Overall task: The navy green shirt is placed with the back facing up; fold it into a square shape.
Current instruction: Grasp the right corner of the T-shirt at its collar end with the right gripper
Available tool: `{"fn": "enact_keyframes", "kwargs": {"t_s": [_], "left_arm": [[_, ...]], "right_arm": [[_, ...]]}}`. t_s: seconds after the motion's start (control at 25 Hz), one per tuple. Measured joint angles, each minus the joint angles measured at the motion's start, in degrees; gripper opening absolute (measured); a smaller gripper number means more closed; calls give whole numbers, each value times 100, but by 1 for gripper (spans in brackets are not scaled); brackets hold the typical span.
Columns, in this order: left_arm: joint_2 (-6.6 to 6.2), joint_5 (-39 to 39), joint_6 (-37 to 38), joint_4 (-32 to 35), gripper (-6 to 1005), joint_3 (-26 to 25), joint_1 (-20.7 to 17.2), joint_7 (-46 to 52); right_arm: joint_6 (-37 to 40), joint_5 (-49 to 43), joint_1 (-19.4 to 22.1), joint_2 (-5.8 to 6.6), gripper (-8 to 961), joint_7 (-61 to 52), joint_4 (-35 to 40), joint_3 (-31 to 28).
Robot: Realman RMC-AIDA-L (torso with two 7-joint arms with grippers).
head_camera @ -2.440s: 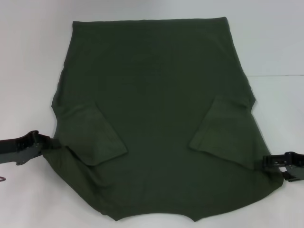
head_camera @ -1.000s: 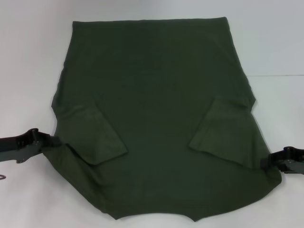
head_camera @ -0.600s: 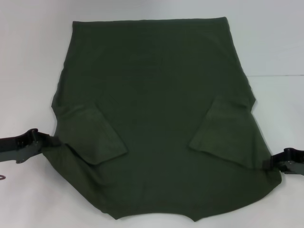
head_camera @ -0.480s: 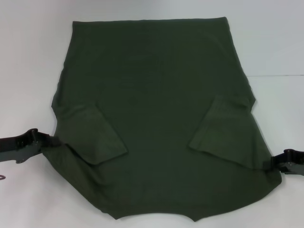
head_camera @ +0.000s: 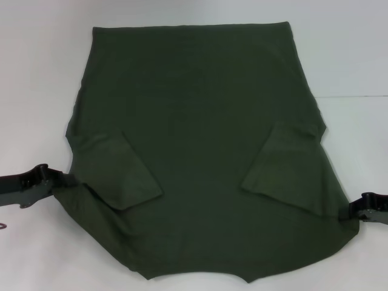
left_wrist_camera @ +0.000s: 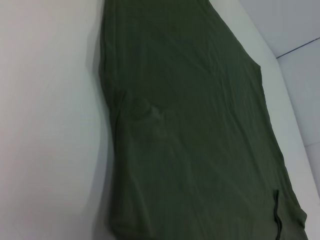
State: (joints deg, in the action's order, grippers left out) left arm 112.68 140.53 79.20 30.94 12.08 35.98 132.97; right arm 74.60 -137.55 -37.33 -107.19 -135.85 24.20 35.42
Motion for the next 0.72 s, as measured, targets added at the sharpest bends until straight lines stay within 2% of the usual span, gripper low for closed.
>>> {"fn": "enact_keyframes", "kwargs": {"t_s": [0.08, 0.72], "left_arm": [[-1, 0, 1, 0, 2, 2, 1, 0], [-1, 0, 26, 0, 2, 5, -13, -119]], "right_arm": [[12, 0, 3, -1, 44, 17, 2, 0], [-29, 25, 26, 15, 39, 268, 16, -46]]}}
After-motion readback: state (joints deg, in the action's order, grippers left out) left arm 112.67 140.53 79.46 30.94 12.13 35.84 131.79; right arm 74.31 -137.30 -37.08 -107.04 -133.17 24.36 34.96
